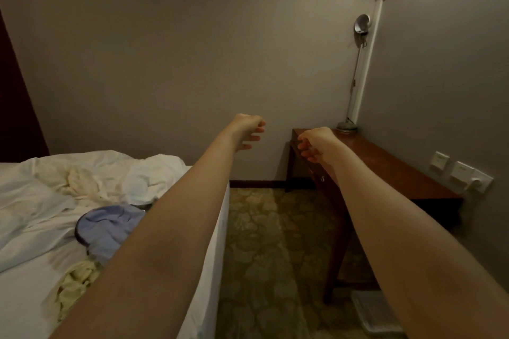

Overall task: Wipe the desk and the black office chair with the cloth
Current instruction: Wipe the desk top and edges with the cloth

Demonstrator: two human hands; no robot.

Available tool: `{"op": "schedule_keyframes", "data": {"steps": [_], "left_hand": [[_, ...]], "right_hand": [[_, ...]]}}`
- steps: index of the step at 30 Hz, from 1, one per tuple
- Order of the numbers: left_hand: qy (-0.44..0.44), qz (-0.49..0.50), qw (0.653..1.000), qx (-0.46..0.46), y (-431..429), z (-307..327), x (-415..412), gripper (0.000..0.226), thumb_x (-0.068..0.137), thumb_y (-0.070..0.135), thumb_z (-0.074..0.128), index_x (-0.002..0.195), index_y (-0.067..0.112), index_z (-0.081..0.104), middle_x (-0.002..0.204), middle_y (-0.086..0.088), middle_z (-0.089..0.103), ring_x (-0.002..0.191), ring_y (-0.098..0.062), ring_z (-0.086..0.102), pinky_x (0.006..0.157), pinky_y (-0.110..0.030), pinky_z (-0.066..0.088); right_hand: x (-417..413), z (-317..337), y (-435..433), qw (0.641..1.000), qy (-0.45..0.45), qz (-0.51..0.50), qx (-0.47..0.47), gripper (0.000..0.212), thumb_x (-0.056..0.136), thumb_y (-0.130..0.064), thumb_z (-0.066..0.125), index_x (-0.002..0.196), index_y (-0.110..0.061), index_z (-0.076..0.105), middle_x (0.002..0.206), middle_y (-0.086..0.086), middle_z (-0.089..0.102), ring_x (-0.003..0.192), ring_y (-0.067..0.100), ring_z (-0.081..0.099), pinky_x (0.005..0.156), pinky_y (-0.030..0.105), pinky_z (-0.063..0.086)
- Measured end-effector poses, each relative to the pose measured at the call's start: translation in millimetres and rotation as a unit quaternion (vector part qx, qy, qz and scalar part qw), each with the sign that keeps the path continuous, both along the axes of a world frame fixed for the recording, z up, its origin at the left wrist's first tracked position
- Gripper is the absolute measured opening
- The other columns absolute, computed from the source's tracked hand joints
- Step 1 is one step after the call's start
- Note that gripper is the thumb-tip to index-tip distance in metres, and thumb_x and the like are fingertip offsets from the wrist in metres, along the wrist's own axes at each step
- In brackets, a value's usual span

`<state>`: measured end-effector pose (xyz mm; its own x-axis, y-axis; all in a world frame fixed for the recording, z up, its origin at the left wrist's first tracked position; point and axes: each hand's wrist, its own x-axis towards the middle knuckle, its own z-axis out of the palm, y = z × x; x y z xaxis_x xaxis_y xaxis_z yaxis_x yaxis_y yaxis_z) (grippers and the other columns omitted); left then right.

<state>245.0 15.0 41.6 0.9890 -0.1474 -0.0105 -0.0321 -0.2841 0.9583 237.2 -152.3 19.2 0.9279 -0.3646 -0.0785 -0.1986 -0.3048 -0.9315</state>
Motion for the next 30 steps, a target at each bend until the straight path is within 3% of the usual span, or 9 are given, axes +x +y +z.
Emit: {"op": "schedule_keyframes", "data": {"steps": [3, 6, 12, 15, 19, 22, 27, 30], "left_hand": [[0.022, -0.003, 1.0, 0.0, -3, -13, 36, 0.018, 0.097, 0.019, 0.044, 0.106, 0.015, 0.058, 0.104, -0.001, 0.057, 0.094, -0.018, 0.052, 0.084, -0.034, 0.039], [0.03, -0.003, 1.0, -0.001, -11, -24, 72, 0.016, 0.097, 0.019, 0.044, 0.085, 0.02, 0.056, 0.093, 0.001, 0.057, 0.086, -0.016, 0.054, 0.083, -0.033, 0.04], [0.039, -0.002, 0.999, -0.002, -35, -40, 150, 0.013, 0.095, 0.018, 0.047, 0.089, 0.018, 0.058, 0.084, 0.004, 0.057, 0.071, -0.011, 0.052, 0.082, -0.032, 0.039], [0.036, 0.001, 0.999, 0.002, -50, -43, 189, 0.018, 0.096, 0.018, 0.046, 0.08, 0.021, 0.055, 0.082, 0.004, 0.057, 0.071, -0.011, 0.052, 0.083, -0.032, 0.039], [0.046, 0.0, 0.999, 0.002, -79, -42, 244, 0.014, 0.095, 0.019, 0.047, 0.085, 0.02, 0.056, 0.082, 0.005, 0.057, 0.086, -0.017, 0.054, 0.082, -0.032, 0.038], [0.035, -0.001, 0.999, -0.011, -108, -32, 293, 0.018, 0.095, 0.018, 0.046, 0.079, 0.021, 0.054, 0.082, 0.004, 0.056, 0.077, -0.014, 0.054, 0.082, -0.032, 0.038], [0.05, -0.002, 0.998, -0.031, -150, -34, 365, 0.018, 0.095, 0.019, 0.046, 0.079, 0.022, 0.054, 0.079, 0.006, 0.057, 0.07, -0.009, 0.053, 0.066, -0.026, 0.038], [0.059, -0.007, 0.997, -0.038, -166, -43, 399, 0.018, 0.095, 0.019, 0.046, 0.08, 0.022, 0.054, 0.08, 0.006, 0.057, 0.07, -0.009, 0.053, 0.064, -0.025, 0.038]], "right_hand": [[35, -8, -4, 1.0, 0.014, -0.012, 0.01, 0.014, 0.096, -0.014, 0.045, 0.091, -0.009, 0.057, 0.075, 0.006, 0.056, 0.057, 0.017, 0.05, 0.053, 0.024, 0.039], [67, -13, -15, 1.0, 0.012, -0.021, 0.014, 0.02, 0.096, -0.015, 0.044, 0.081, -0.011, 0.056, 0.073, 0.006, 0.056, 0.058, 0.017, 0.051, 0.054, 0.025, 0.04], [140, -27, -47, 0.999, 0.015, -0.031, 0.026, 0.022, 0.097, -0.017, 0.042, 0.082, -0.011, 0.057, 0.073, 0.006, 0.058, 0.06, 0.018, 0.054, 0.057, 0.026, 0.043], [179, -30, -62, 0.999, 0.013, -0.026, 0.028, 0.02, 0.096, -0.016, 0.041, 0.086, -0.01, 0.057, 0.073, 0.006, 0.057, 0.059, 0.018, 0.052, 0.057, 0.026, 0.041], [234, -28, -91, 0.999, 0.006, -0.015, 0.032, 0.018, 0.095, -0.013, 0.041, 0.085, -0.009, 0.056, 0.072, 0.006, 0.055, 0.057, 0.018, 0.049, 0.054, 0.027, 0.039], [281, -20, -123, 1.0, 0.001, -0.004, 0.028, 0.016, 0.094, -0.013, 0.042, 0.089, -0.009, 0.056, 0.068, 0.006, 0.053, 0.054, 0.018, 0.048, 0.051, 0.026, 0.036], [345, -5, -182, 0.999, -0.012, -0.018, 0.023, 0.024, 0.093, -0.008, 0.041, 0.071, -0.01, 0.048, 0.062, 0.005, 0.045, 0.034, 0.012, 0.039, 0.036, 0.016, 0.028], [380, -8, -200, 0.999, -0.008, -0.021, 0.027, 0.021, 0.093, -0.008, 0.038, 0.076, -0.01, 0.05, 0.063, 0.005, 0.046, 0.045, 0.015, 0.04, 0.045, 0.02, 0.027]]}}
